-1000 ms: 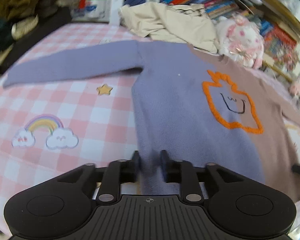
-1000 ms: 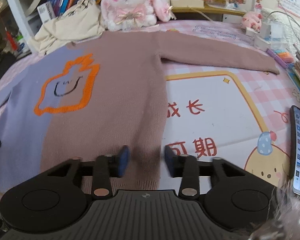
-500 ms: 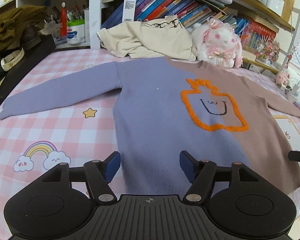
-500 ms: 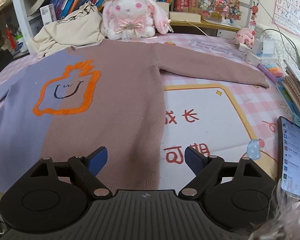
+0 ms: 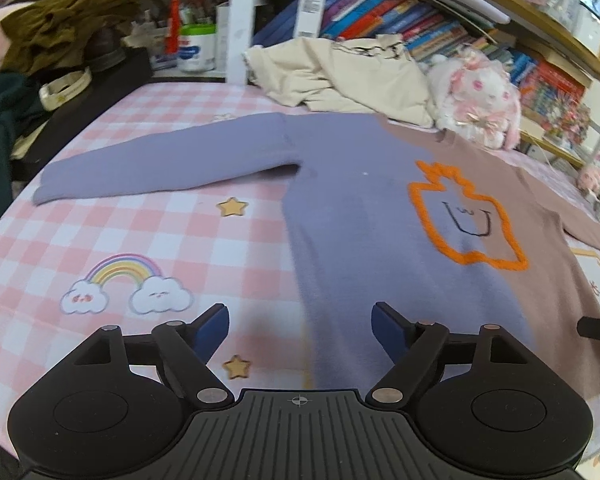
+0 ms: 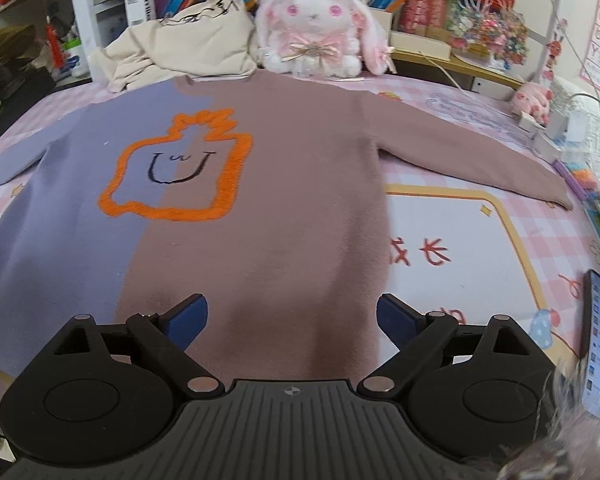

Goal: Fold clothes
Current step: 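Move the left gripper to the lavender sleeve cuff and grasp it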

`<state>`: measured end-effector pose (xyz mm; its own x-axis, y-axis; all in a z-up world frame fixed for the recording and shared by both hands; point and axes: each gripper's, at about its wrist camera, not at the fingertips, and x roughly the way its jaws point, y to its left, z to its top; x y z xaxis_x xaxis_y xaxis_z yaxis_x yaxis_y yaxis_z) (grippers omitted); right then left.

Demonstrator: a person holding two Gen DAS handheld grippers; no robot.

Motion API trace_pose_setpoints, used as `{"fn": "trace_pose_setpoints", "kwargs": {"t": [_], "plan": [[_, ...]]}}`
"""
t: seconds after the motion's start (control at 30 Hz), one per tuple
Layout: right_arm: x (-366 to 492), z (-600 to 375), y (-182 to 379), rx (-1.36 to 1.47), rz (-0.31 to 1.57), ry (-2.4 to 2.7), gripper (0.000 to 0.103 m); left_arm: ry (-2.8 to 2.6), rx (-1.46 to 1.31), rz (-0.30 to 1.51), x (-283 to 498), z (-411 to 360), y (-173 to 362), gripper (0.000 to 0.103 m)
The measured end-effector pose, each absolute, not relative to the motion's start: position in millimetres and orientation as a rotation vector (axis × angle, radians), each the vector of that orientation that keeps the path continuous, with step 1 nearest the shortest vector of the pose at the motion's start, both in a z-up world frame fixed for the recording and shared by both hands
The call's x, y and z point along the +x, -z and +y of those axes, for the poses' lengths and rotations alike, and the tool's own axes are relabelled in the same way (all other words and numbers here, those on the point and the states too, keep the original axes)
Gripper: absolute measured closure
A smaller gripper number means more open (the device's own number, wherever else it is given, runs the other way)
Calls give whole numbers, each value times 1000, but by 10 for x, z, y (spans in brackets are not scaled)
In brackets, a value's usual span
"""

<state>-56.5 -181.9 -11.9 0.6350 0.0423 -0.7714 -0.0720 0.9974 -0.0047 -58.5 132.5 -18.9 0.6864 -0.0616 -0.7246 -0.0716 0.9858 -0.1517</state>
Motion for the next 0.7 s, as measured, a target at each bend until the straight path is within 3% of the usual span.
{"fn": "trace_pose_setpoints", "kwargs": {"t": [0.7], "plan": [[-390,-1402,152,-86,876,-178,10,-249,-308,718,-538,2323,252,21]]}}
